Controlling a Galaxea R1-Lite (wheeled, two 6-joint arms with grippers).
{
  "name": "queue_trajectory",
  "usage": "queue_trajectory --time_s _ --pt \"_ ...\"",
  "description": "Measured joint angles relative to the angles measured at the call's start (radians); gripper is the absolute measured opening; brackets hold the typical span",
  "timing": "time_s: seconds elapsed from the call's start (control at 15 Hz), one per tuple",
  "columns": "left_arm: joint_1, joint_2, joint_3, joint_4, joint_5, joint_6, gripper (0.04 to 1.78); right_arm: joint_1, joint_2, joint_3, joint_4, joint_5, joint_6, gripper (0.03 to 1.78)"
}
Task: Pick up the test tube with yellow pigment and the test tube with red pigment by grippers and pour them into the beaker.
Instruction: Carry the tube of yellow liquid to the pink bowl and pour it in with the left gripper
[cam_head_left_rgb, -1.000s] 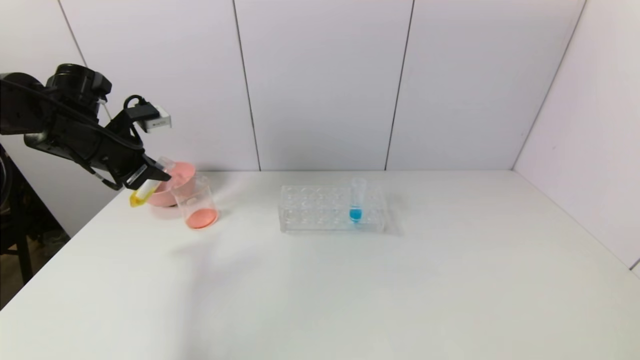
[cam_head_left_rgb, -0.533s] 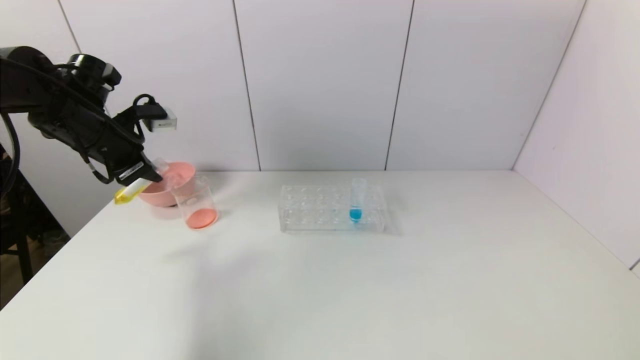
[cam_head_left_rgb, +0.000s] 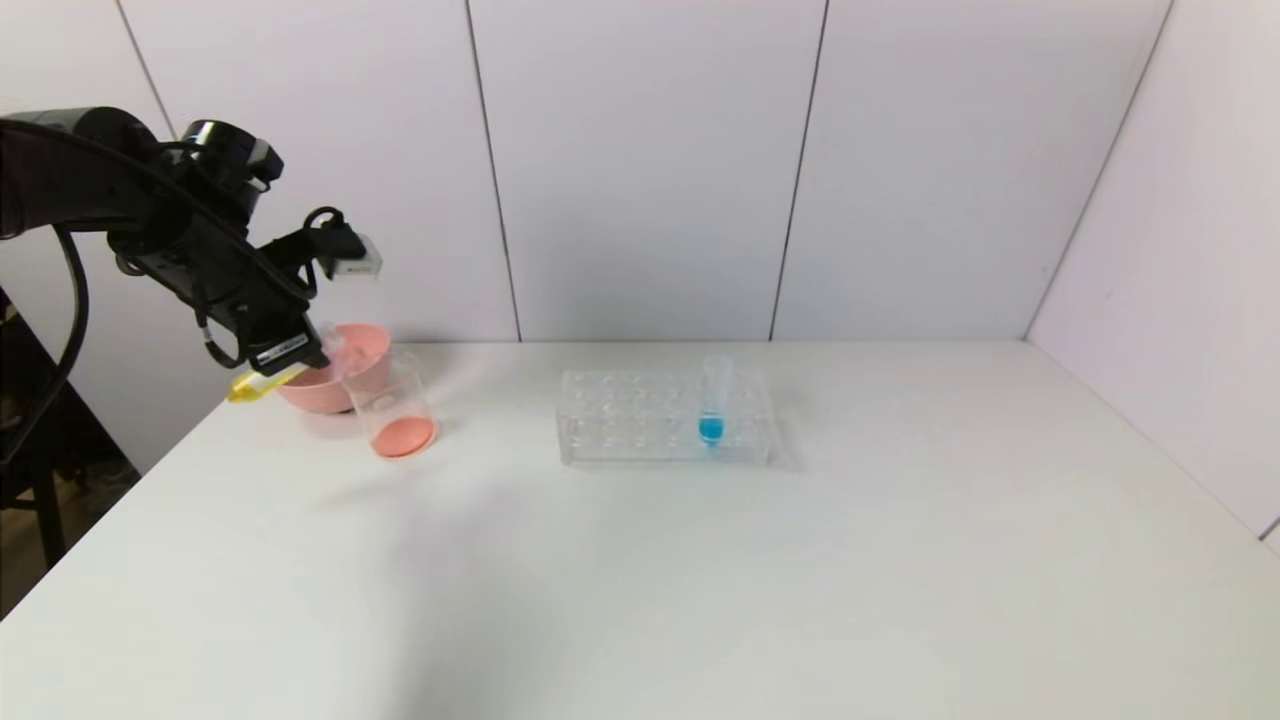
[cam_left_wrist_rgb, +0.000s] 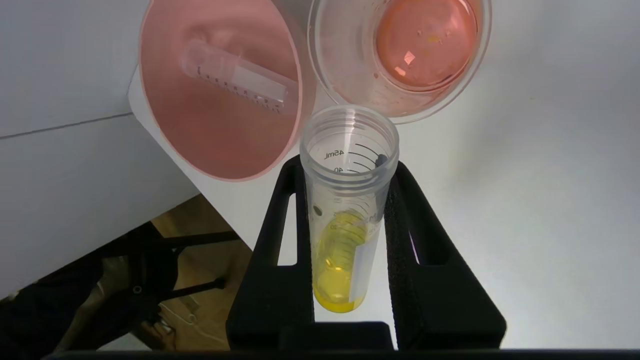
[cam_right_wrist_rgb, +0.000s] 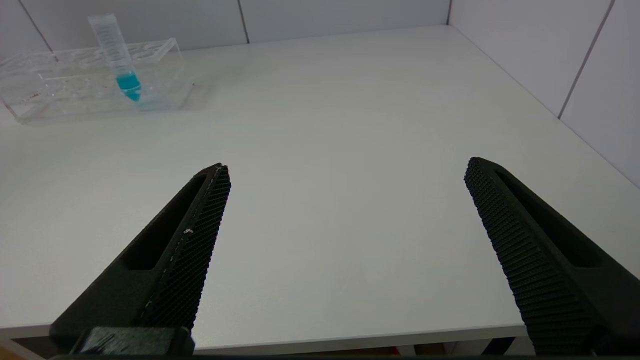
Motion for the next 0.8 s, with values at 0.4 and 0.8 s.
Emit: queue_trajectory --time_s 0.4,0.8 --pt "-0.063 0.016 -0.001 0.001 0.129 0.015 0.43 0.000 0.000 0.000 0.000 0.000 0.000 1.71" --pt "-0.094 0.036 -0.003 -0.003 0.264 0.043 0.43 0.000 0.000 0.000 0.000 0.000 0.000 1.71"
